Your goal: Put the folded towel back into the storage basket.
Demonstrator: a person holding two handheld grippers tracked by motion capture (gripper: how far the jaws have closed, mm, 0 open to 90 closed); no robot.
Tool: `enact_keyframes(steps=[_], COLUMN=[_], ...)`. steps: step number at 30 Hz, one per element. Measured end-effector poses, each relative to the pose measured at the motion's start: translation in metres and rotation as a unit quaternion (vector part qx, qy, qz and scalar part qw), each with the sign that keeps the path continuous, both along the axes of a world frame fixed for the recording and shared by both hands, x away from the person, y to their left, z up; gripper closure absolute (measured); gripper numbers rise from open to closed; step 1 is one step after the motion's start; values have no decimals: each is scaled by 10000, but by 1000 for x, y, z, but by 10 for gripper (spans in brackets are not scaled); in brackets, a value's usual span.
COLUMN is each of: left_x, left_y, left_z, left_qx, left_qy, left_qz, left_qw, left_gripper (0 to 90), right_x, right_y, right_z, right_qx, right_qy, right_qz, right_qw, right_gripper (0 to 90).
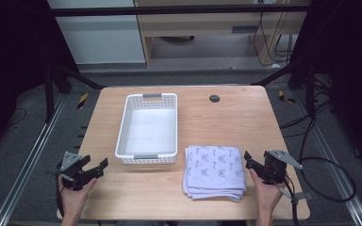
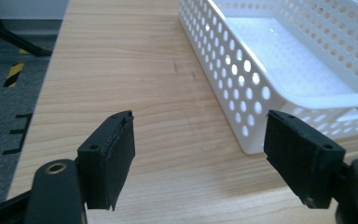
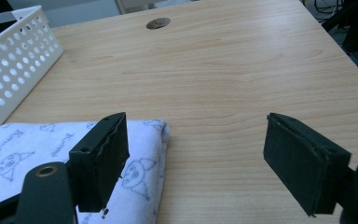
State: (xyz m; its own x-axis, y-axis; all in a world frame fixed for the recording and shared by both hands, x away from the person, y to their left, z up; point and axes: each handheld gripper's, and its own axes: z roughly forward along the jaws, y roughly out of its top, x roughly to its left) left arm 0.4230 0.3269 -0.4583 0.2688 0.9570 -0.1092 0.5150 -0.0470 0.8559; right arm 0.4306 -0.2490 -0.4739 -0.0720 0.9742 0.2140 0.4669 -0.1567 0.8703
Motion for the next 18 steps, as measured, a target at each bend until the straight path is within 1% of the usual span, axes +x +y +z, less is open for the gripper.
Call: enact_keyframes(steps=[3, 4, 5, 6, 7, 8, 9, 10, 11, 12, 13, 16, 18], left_x=[-2, -5, -5, -6, -8, -8, -10, -11, -12, -13, -14, -16, -18], left_y=[-5, -12, -12, -14, -19, -19, -23, -25, -28, -30, -33, -39, -45], left_z=[1, 1, 1, 2, 2, 2, 2, 2, 3, 3, 3, 3, 4], left_qx=[14, 22, 22, 27, 29, 29, -9, -11, -14, -34, -40, -64, -76], left_qy=[20, -11, -11, -26, -54, -54, -27, -25, -25, -24, -13, 5, -2], left_qz=[-68, -160, -160, -186, -244, -244, -283, -308, -339, -368, -403, -482, -537], left_qw=[10000, 9999, 9999, 9998, 9997, 9997, 9996, 9995, 9994, 9993, 9992, 9988, 9985], left_gripper=[245, 245, 246, 246, 251, 251, 251, 258, 258, 261, 265, 272, 277], right_x=[-1, -2, -2, -2, -3, -3, -3, -3, -3, -4, -4, -5, -5], right_y=[1, 2, 2, 3, 6, 7, 7, 10, 10, 12, 14, 18, 21], right_z=[-2, -3, -3, -2, -1, 0, 0, 2, 2, 3, 5, 6, 6], right_qx=[31, 18, 18, 33, 59, 48, 48, 16, 16, -5, -44, 6, -47], right_qy=[-18, -26, -26, -12, -47, -50, -50, -61, -61, -55, -96, -122, -102], right_qz=[51, 104, 104, 147, 243, 284, 284, 418, 418, 466, 533, 613, 683], right_qw=[10000, 9999, 9999, 9999, 9997, 9996, 9996, 9991, 9991, 9989, 9985, 9980, 9976], right_gripper=[221, 216, 216, 212, 205, 203, 203, 198, 198, 194, 193, 193, 188])
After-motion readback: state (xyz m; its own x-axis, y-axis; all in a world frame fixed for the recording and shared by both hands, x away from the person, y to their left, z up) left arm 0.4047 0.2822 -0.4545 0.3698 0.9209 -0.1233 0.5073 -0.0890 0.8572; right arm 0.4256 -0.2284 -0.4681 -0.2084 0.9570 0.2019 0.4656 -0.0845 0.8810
